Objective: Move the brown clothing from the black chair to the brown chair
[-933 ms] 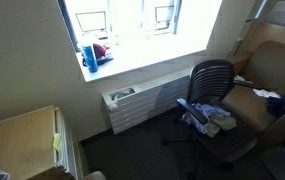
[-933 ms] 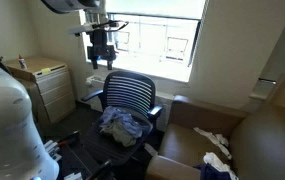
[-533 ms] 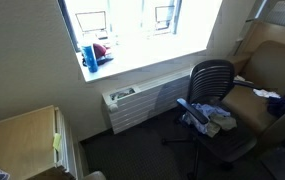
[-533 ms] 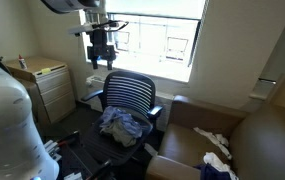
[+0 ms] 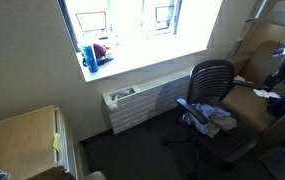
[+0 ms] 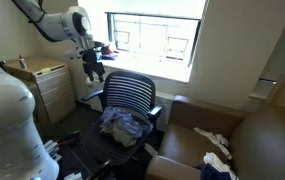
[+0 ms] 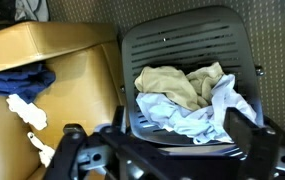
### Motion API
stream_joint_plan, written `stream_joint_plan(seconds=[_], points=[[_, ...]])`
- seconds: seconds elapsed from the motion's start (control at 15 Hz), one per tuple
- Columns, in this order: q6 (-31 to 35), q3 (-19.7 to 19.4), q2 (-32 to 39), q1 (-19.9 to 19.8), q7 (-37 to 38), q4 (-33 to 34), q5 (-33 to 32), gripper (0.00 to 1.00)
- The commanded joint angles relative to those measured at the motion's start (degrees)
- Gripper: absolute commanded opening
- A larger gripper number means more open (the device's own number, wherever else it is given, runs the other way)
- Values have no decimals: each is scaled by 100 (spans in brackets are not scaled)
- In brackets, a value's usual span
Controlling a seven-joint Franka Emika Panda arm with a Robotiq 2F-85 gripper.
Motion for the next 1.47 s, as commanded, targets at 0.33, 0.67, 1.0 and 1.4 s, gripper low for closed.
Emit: stream_joint_plan(seconds=[0.33,0.67,1.0,1.4], points=[[327,-386,1070,238,1465,80,-1509,100],[1404,-965,1689,129,3090,-228,-3123,100],[2327,-986,3491,158,3482,827,-2509,100],[2393,-1329,4068,945,2479,1350,-785,100]])
